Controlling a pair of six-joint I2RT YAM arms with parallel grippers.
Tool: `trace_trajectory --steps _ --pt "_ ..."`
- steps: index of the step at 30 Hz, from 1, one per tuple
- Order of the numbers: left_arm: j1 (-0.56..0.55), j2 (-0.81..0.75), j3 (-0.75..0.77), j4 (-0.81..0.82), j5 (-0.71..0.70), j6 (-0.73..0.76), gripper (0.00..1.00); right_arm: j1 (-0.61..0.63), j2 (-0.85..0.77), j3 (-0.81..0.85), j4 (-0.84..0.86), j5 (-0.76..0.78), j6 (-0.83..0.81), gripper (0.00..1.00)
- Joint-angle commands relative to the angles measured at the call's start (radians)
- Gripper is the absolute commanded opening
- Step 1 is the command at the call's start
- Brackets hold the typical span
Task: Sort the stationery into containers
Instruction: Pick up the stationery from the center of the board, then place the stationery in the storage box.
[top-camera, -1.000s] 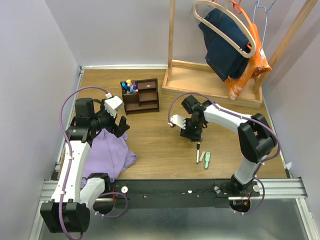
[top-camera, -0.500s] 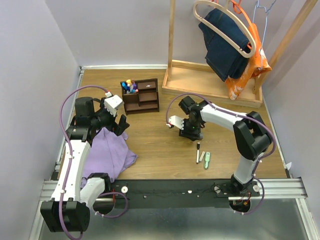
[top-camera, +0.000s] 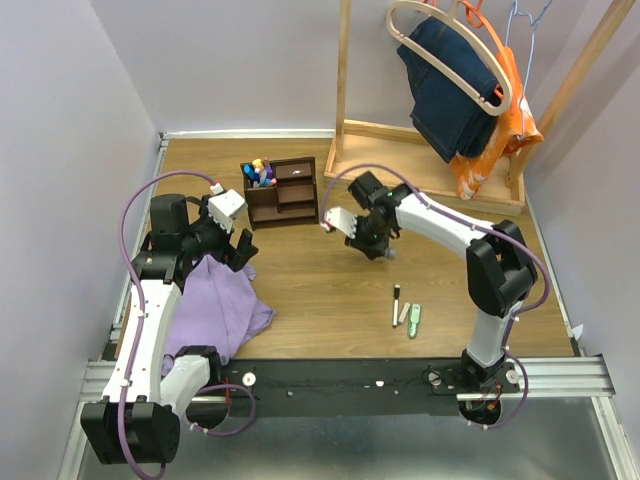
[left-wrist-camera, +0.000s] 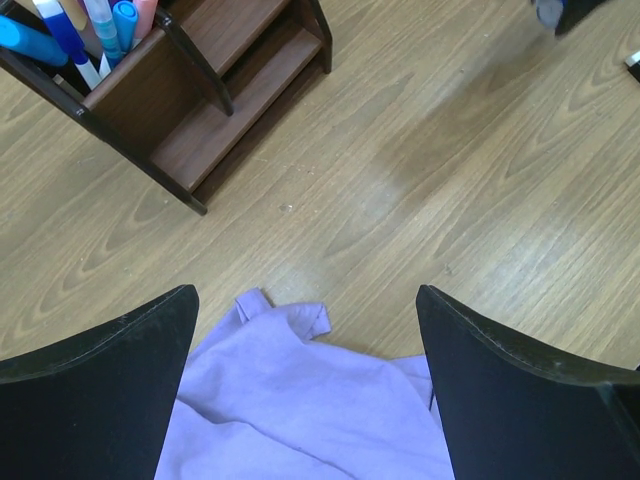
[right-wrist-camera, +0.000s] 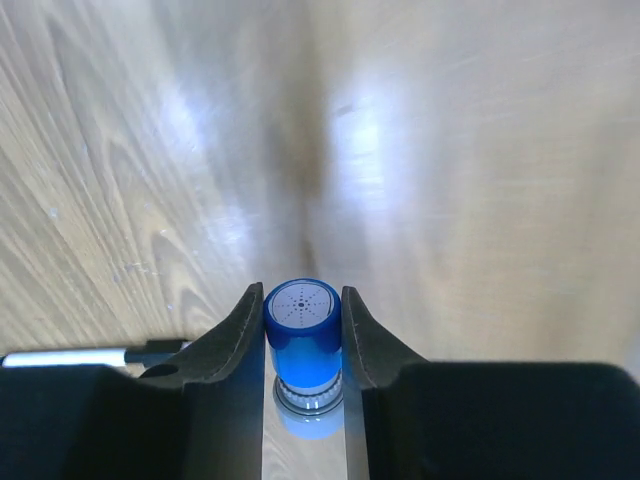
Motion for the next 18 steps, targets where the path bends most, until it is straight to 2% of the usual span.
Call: trace_trajectory --steps 1,4,7,10,13,14,18 --pt "-0.001 -0.011 0.014 -0.023 -0.028 0.014 0.99 0.007 -0.002 0.239 -0.053 -0.058 0.083 0.15" --pt "-0.003 -0.01 0.014 -0.017 -0.03 0.005 0.99 0.009 0.006 0.338 -0.014 -0.104 0.168 0.13" --pt "-0.003 -0.01 0.016 -0.012 -0.037 -0.01 0.99 0.002 -0.003 0.353 0.097 -0.199 0.283 0.07" --pt "-0.003 -0.014 0.02 -0.014 -0.048 -0.013 0.99 -0.014 -0.038 0.313 0.304 -0.344 0.421 0.04" --pt "-0.003 -0.029 0.02 -0.015 -0.071 0.0 0.99 -0.018 -0.102 0.18 0.652 -0.435 0.573 0.01" --pt "-0.003 -0.036 0.017 -0.012 -0.088 0.008 0.99 -0.018 -0.112 0.117 0.828 -0.443 0.606 0.01" --pt "-0.001 -0.06 -0.02 0.009 -0.141 0.011 0.99 -0.016 -0.078 0.078 1.13 -0.424 0.722 0.01"
